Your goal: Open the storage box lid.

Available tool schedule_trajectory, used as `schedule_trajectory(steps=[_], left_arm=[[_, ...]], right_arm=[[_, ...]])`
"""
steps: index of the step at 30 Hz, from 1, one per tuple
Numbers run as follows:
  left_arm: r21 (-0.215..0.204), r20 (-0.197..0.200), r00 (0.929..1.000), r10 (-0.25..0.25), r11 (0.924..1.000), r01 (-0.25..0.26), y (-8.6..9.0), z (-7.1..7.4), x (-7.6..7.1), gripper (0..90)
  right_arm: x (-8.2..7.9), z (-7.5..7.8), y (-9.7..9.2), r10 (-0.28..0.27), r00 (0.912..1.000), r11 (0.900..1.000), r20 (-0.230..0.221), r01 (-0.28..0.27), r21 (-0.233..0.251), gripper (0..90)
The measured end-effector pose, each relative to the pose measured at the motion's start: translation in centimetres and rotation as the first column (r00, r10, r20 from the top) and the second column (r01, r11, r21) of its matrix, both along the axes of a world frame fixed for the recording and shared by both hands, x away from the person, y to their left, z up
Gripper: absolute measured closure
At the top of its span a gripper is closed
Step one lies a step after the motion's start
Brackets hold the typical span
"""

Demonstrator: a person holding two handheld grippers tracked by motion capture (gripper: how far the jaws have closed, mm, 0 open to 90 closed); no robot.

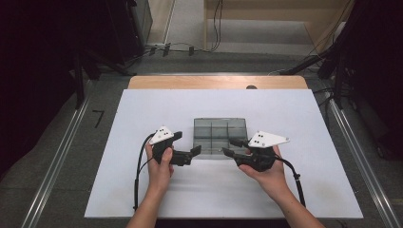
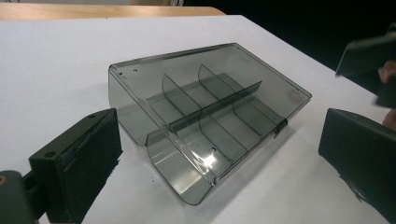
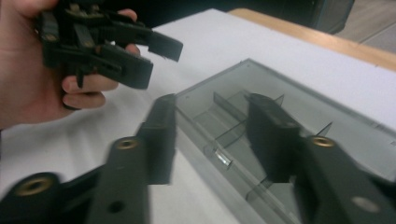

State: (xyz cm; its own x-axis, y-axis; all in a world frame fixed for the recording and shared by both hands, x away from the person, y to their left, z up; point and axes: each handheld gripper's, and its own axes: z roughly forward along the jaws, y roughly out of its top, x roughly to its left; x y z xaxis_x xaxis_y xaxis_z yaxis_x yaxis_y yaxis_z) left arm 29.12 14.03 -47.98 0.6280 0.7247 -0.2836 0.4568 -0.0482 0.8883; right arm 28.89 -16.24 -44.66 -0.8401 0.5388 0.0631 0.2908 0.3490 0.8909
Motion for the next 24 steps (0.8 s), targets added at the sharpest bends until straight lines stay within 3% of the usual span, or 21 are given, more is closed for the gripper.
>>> schedule_trajectory(steps=[4, 8, 17, 24], left_arm=[[0.0, -0.002, 1.0, 0.002, 1.0, -0.002, -0.1, -0.1, -0.1, 0.0], [0.003, -0.006, 1.0, 0.0, 1.0, 0.0, 0.0, -0.3, -0.1, 0.0], [0.005, -0.009, 0.9999, 0.007, 1.0, -0.007, 0.1, -0.3, -0.1, 0.0], [0.01, -0.016, 0.9998, 0.01, 0.9999, -0.01, 0.2, -0.4, -0.1, 0.0]], right_arm=[[0.1, -1.3, 0.4, 0.004, 0.9993, 0.9994, -0.037, -0.005, -0.033, 80.3], [0.3, -2.5, 0.8, 0.008, 0.998, 0.9976, -0.063, -0.012, -0.068, 87.6], [0.7, -4.4, 1.6, 0.004, 0.9957, 0.9903, -0.092, -0.016, -0.138, 87.7], [1.0, -5.3, 1.8, -0.006, 0.9936, 0.9863, -0.113, -0.013, -0.165, 87.8]])
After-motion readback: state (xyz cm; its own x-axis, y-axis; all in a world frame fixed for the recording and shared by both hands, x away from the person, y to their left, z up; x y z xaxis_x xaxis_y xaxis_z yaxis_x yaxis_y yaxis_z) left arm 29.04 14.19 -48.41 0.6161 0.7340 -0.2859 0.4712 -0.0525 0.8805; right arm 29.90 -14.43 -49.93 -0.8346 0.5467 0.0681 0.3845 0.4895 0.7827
